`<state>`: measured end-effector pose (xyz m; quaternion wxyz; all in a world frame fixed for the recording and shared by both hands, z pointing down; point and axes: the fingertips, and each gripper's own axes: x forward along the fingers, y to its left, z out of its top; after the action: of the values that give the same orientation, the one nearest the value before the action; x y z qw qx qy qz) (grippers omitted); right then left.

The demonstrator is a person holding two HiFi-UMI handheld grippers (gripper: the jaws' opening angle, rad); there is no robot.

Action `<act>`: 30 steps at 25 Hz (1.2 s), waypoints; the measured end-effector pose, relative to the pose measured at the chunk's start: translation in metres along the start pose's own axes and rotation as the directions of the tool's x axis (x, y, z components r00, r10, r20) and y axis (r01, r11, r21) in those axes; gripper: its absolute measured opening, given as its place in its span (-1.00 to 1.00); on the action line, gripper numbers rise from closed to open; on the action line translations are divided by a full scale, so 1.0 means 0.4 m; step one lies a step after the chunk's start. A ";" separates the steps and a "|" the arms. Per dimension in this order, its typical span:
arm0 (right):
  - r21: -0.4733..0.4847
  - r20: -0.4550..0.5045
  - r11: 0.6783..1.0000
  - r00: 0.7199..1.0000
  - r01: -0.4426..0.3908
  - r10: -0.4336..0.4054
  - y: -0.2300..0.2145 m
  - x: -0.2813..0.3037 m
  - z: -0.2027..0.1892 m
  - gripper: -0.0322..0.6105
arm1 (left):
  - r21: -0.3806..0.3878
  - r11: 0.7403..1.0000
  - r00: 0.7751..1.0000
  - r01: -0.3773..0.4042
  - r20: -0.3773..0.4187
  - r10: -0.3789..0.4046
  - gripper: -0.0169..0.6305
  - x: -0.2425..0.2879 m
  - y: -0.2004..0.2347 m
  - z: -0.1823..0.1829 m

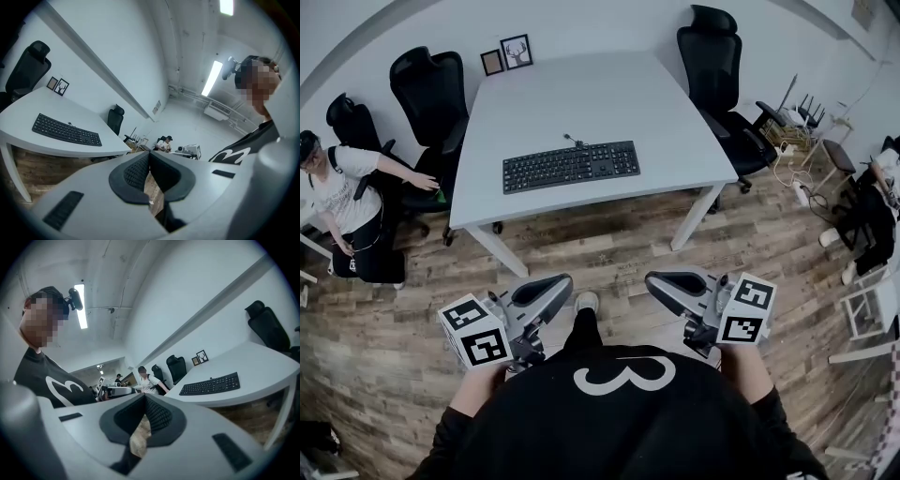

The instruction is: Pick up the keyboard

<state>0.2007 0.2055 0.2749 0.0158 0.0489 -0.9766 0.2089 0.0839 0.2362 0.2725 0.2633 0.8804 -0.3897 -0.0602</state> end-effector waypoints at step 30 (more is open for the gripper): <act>0.154 -0.048 0.987 0.998 0.045 -0.038 -0.540 0.496 0.263 -0.87 | -0.072 0.997 0.999 -0.016 -0.050 0.013 -0.91 0.146 0.642 0.363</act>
<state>0.0242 -0.0513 0.2770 0.0384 0.0654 -0.9555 0.2849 -0.0891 -0.0094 0.2855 0.3051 0.8687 -0.3870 -0.0506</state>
